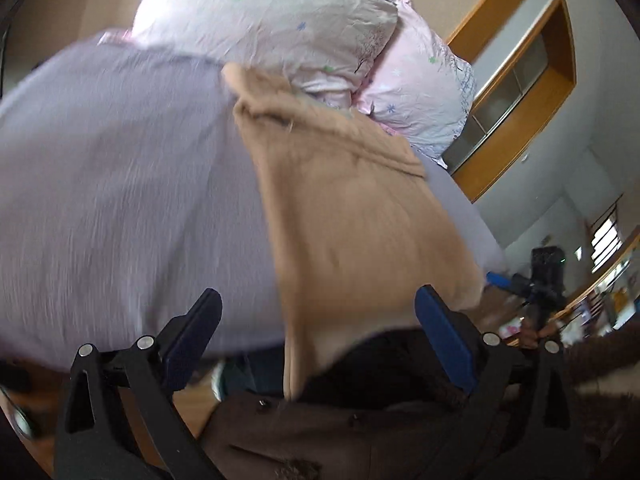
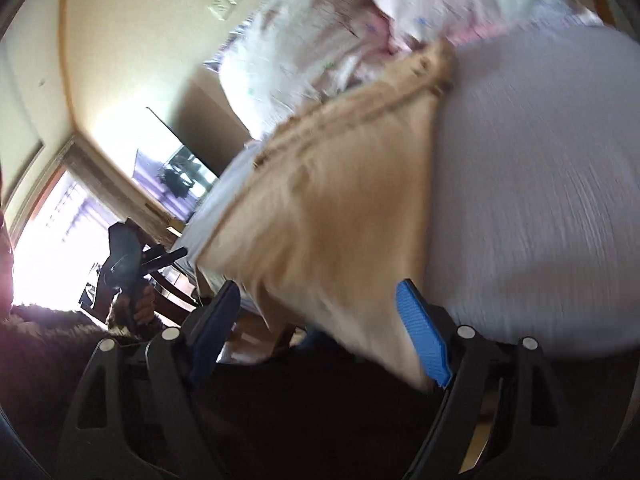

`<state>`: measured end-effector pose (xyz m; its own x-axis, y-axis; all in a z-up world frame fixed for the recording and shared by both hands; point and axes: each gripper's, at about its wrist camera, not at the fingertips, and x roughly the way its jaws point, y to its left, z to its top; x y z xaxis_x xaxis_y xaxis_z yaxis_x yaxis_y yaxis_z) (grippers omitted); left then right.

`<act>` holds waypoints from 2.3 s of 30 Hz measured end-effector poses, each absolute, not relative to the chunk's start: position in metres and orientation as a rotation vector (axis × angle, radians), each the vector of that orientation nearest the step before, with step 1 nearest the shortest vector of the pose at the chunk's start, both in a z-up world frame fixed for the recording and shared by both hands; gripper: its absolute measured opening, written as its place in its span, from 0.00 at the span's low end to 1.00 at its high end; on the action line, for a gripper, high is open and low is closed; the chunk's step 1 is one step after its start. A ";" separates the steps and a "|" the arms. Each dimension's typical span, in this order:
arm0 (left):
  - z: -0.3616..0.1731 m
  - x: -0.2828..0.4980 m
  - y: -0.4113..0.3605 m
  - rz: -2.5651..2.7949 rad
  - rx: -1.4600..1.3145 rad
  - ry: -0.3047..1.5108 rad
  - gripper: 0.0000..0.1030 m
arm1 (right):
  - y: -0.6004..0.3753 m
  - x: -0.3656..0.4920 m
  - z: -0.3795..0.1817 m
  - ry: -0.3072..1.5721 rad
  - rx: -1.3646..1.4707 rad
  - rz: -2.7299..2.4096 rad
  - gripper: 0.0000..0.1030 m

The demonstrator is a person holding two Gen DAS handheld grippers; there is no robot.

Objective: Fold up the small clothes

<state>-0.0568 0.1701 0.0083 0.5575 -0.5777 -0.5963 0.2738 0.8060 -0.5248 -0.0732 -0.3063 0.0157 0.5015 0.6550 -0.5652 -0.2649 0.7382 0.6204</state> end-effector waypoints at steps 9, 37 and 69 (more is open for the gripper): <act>-0.053 -0.056 0.151 -0.549 -0.529 0.953 0.78 | -0.319 -0.059 -0.039 0.988 0.628 0.572 0.77; 0.010 0.278 0.167 -0.305 -0.837 0.846 0.04 | -0.313 0.294 0.037 0.759 0.726 0.296 0.06; -0.010 0.226 0.155 -0.296 -0.830 1.037 0.23 | -0.343 0.237 0.049 0.535 0.796 0.276 0.90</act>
